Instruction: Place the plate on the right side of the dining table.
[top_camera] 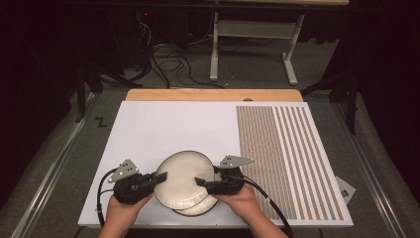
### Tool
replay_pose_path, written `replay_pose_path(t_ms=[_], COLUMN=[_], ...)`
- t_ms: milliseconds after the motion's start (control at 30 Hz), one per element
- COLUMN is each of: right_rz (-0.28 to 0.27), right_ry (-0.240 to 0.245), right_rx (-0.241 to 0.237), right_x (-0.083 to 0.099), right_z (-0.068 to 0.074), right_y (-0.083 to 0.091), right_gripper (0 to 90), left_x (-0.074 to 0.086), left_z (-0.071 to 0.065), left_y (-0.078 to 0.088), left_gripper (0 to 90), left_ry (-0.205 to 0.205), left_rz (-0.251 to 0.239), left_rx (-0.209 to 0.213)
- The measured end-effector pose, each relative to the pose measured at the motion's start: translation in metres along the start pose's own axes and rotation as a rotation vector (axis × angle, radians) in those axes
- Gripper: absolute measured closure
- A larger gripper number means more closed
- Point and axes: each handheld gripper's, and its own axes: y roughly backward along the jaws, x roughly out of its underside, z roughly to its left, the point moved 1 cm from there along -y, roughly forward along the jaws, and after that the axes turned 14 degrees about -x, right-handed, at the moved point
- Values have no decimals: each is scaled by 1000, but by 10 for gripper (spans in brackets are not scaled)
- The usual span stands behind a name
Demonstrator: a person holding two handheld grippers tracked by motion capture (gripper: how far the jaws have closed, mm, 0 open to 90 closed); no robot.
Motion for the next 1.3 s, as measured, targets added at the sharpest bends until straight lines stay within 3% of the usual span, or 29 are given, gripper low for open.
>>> replay_pose_path(t_ms=[400,633,900,1100,1167,1300], right_rz=[9,-17,-17,-46,-67,-98], right_ry=[-23,-79,-80,-124,-112,-75], right_rx=[-21,-51,-62,-107,-113,-106], right_x=[5,9,11,10,7,1], right_z=[-4,-9,-10,-13,-9,0], right_y=[-1,5,4,10,15,24], right_gripper=[529,597,668,755,786,805], left_x=[0,0,-1,-2,-3,-6], left_z=[0,0,-1,-2,-3,-5], left_y=[0,0,0,5,8,14], left_gripper=[806,806,806,811,814,814], left_ry=[-8,-9,-13,-25,-43,-35], left_rz=[-1,-2,-2,-13,-16,-52], left_rx=[4,6,0,1,0,21])
